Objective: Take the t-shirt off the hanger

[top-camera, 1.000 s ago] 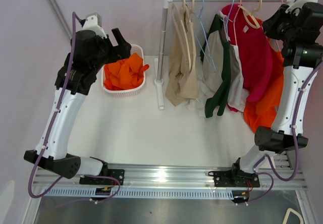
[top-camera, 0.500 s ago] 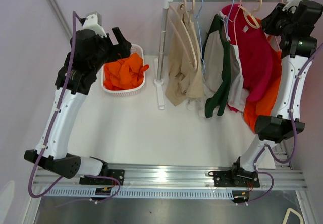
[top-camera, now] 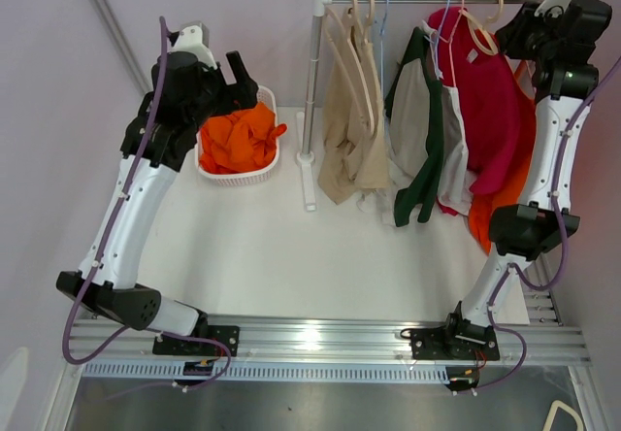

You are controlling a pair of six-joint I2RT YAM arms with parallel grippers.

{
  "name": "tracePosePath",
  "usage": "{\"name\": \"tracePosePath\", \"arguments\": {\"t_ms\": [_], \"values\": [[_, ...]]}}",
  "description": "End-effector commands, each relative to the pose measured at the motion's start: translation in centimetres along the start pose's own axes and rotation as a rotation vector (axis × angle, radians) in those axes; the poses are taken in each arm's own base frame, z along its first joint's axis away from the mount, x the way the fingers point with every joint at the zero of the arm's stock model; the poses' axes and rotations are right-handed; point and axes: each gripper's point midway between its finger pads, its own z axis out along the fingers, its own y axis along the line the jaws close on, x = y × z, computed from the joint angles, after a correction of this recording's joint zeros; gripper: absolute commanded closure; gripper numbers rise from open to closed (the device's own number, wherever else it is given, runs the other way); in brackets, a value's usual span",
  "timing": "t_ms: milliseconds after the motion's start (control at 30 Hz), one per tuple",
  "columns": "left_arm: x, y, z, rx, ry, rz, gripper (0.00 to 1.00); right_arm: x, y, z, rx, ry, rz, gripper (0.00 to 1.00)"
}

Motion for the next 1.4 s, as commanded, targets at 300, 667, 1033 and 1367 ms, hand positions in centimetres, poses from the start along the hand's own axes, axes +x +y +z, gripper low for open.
{"name": "tracePosePath", "arguments": {"t_ms": [300, 667, 1033, 1367], "values": [[-1.7, -1.1, -0.2, 0.014, -0.068, 0.032, 0.00, -1.0, 3.3, 1.7, -0.198, -0.069, -0.033, 0.72], [-1.3, -1.3, -0.8, 0.017, -0.072, 0.044, 0.00, 1.1, 10.2, 3.6, -0.295, -0.046, -0.054, 0.72], [-1.3, -1.5, -1.4, 0.030, -0.081, 0.045, 0.01, 3.2, 18.5, 4.9, -0.306, -0.040, -0.069, 0.73], [-1.7, -1.8, -2.5, 0.046, -0.096, 0.040, 0.01, 3.4, 24.5, 4.6, -0.300, -0.059, -0.067, 0.73]]}}
